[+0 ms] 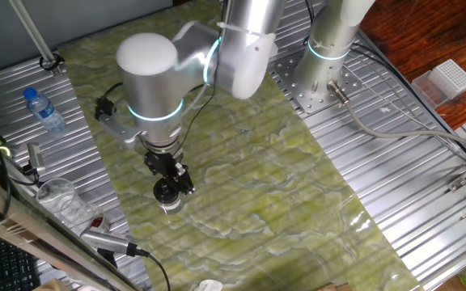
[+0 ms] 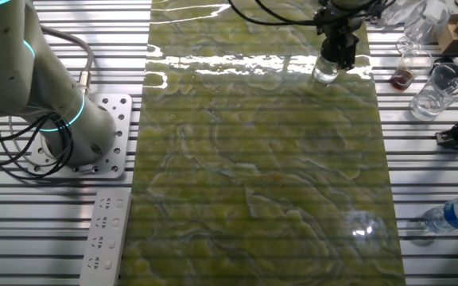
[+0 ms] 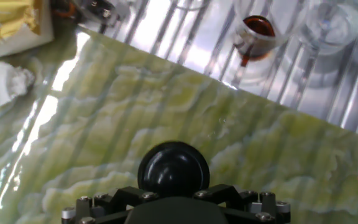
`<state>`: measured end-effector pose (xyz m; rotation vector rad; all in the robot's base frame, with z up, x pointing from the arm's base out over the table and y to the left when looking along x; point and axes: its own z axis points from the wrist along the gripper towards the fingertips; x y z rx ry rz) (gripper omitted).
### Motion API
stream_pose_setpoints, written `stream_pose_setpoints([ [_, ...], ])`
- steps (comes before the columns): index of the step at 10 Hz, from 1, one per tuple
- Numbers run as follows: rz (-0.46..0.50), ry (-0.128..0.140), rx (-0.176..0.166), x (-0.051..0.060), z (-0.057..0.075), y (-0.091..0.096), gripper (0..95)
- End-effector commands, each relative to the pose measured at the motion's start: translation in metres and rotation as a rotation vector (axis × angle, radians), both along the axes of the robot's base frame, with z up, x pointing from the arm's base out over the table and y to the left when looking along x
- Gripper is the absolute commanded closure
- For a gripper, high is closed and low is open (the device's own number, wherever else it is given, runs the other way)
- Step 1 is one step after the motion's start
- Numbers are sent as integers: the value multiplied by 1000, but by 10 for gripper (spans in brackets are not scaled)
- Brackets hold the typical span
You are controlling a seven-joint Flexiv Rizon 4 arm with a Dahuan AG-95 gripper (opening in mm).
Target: Screw the lid onto the jar
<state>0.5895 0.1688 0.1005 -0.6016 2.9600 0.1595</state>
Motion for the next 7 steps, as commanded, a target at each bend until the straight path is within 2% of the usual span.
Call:
stream_pose_setpoints([
  [1, 2, 19, -6, 1, 1, 0, 0],
  [3, 4, 29, -13, 1, 2, 0, 0],
  [5, 2, 63, -34, 0, 3, -1, 0],
  [7, 0, 77, -41, -3, 4, -3, 0],
])
